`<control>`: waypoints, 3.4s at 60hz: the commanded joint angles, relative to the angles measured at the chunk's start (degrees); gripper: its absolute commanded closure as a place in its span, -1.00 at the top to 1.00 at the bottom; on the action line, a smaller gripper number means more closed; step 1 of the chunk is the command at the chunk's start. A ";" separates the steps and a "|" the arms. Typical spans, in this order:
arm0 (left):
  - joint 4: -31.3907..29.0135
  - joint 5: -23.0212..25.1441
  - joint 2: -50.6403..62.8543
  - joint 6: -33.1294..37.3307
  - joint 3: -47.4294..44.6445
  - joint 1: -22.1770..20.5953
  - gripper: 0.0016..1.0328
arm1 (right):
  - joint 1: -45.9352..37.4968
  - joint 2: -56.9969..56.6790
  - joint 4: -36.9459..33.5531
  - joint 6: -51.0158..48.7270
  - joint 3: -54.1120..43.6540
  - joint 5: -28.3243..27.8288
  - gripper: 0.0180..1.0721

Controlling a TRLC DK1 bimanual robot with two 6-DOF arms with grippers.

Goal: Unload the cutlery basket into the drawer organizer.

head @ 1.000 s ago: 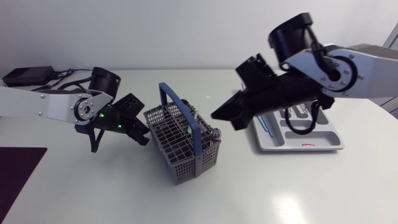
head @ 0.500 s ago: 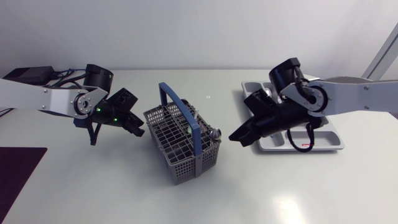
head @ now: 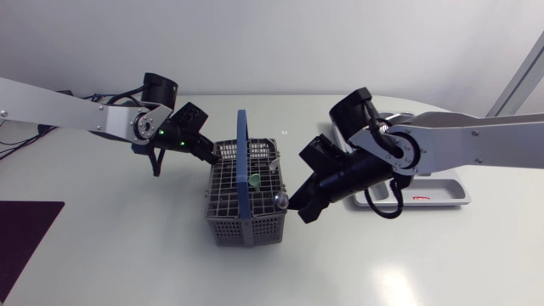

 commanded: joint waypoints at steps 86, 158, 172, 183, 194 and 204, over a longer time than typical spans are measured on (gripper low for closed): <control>-15.56 6.77 -39.38 11.20 -35.86 -12.27 0.05 | -8.91 35.60 -5.12 3.35 42.11 -4.24 -0.85; -7.48 4.23 -40.35 14.62 -26.98 9.08 0.64 | -4.86 0.53 4.90 2.83 3.79 10.18 0.62; -19.87 -15.46 -52.74 6.89 -26.11 -8.49 0.64 | -4.86 -4.66 4.64 3.88 0.98 10.88 0.66; -29.45 -29.61 -48.61 -2.43 -19.60 -22.64 0.64 | -4.51 -7.65 4.99 4.23 -2.36 11.50 0.66; -33.84 -35.15 -39.74 -8.31 -13.80 -26.86 0.63 | -4.51 -9.58 5.25 4.23 -4.56 11.50 0.66; -34.28 -38.75 -34.11 -10.95 -10.90 -28.44 0.63 | -4.77 -11.34 5.60 4.23 -6.58 11.50 0.66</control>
